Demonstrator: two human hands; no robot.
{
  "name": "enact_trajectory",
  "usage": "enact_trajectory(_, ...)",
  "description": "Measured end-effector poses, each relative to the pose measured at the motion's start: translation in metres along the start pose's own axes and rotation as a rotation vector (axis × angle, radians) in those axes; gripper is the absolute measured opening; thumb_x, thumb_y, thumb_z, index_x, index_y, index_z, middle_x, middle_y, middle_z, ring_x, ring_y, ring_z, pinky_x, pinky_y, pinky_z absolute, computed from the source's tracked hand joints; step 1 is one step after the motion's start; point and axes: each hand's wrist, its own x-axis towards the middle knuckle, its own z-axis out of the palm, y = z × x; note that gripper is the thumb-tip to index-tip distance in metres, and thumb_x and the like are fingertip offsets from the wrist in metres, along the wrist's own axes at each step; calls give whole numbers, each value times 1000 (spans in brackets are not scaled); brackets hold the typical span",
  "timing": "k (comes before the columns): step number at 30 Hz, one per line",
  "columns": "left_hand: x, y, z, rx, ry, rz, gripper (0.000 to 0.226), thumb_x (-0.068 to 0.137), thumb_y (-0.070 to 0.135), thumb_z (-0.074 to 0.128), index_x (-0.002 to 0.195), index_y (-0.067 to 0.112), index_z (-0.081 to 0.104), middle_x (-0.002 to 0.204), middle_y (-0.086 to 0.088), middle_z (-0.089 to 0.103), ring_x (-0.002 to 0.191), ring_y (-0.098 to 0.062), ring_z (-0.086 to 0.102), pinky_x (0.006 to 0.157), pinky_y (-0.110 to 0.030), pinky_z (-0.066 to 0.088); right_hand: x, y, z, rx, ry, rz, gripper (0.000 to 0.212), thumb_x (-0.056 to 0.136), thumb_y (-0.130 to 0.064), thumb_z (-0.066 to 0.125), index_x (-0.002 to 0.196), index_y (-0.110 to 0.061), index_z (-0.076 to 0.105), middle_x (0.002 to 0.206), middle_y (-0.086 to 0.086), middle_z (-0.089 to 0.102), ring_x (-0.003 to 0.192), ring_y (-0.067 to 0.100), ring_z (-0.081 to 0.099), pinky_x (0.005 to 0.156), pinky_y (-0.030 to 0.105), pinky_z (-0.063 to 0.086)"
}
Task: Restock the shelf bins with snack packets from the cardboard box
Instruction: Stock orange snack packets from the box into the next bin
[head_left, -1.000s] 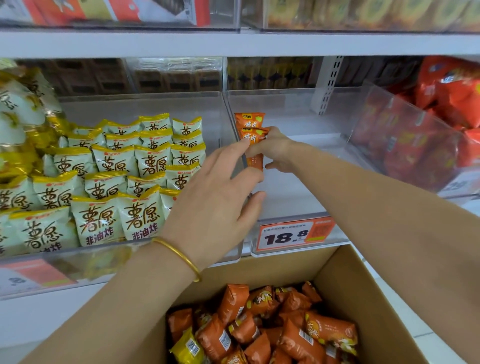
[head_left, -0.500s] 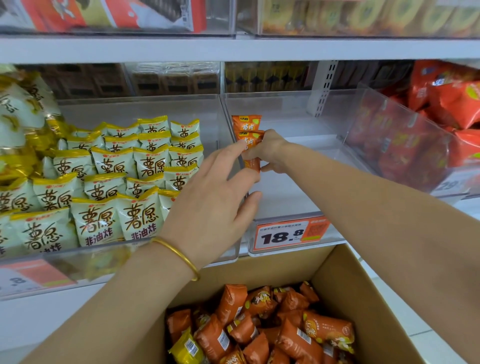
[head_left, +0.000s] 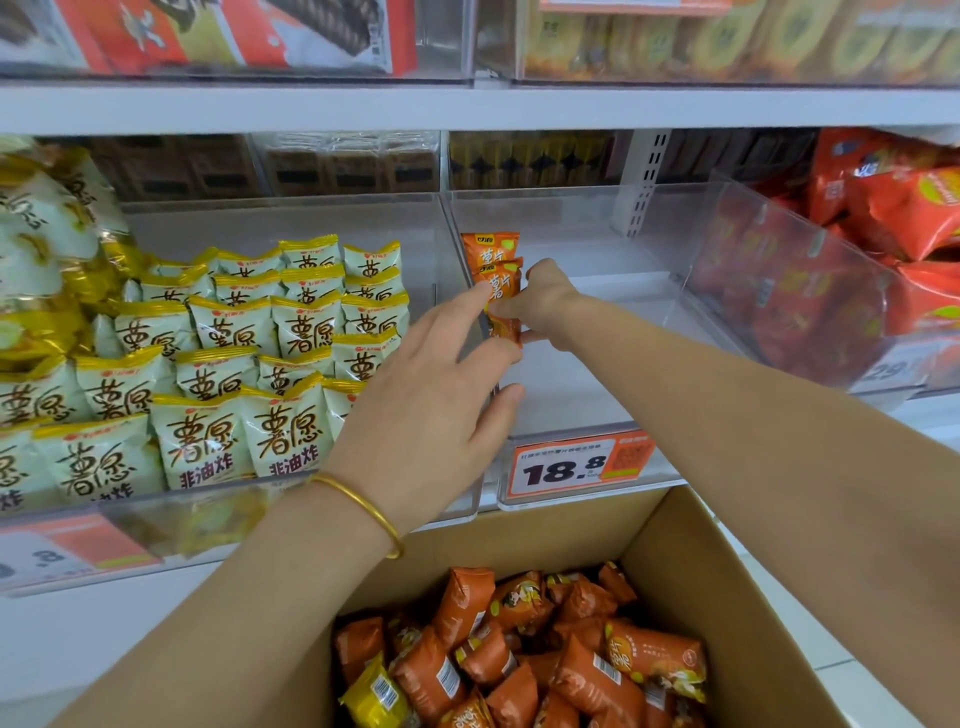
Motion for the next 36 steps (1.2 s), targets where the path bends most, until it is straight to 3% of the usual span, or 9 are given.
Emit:
enact_trajectory(10,-1,-1,2,20,5,10,45,90,39,31,117,18,60,150,-12,33,136,-29,34,100,-29,24,-13,-2,-3,-124,16,-33,59,86,-21,71,130,-7,33,132,15,50,121,29,52,100,43,47)
enact_trajectory(14,-5,1,-4,40,25,45,40,91,35,37,118,17,60,149,-14,35,136,-31,32,107,-35,23,-52,-8,-20,-143,75,-178,68,87,-24,70,141,-11,31,138,11,45,120,29,53,98,40,48)
enact_trajectory(19,-34,23,-22,30,156,226,27,90,18,49,108,7,65,132,-17,52,113,-36,49,97,-44,39,-182,19,-58,44,73,-497,41,81,-15,73,116,-23,56,105,-4,60,87,10,64,74,23,53)
enact_trajectory(22,-67,33,-19,71,21,368,22,87,15,52,102,7,67,125,-16,57,105,-35,53,83,-48,46,-239,62,-67,20,-112,-431,30,79,-16,72,105,-29,63,92,-6,67,78,7,67,70,21,54)
enact_trajectory(25,-108,41,0,71,-209,367,18,83,18,53,93,12,67,124,-12,57,105,-29,53,79,-46,50,-232,120,-59,-210,-296,-198,16,87,-16,67,102,-21,65,86,-2,69,75,15,69,65,20,54)
enact_trajectory(27,-130,46,16,72,-322,350,22,83,23,47,89,14,68,124,-9,56,104,-26,53,76,-43,53,-201,170,-50,-477,-311,-97,18,90,-17,64,107,-15,65,91,-1,64,83,16,64,65,14,46)
enact_trajectory(29,-142,47,28,56,-415,325,27,84,26,41,85,16,67,123,-8,56,102,-24,55,72,-40,54,-172,221,-38,-712,-293,-1,23,90,-20,61,112,-13,62,102,-1,61,95,19,59,74,22,46)
enact_trajectory(32,-147,43,38,47,-445,302,28,83,26,40,80,15,66,119,-9,59,97,-24,58,68,-40,55,-164,279,-15,-1028,-365,69,37,91,-19,56,126,-11,50,124,13,52,112,31,53,92,39,48)
enact_trajectory(36,-146,33,43,37,-442,287,34,85,29,36,82,17,67,115,-6,60,95,-23,59,66,-38,55,-177,308,7,-1360,-330,32,61,89,-13,57,142,-12,28,140,19,38,126,35,41,101,44,40)
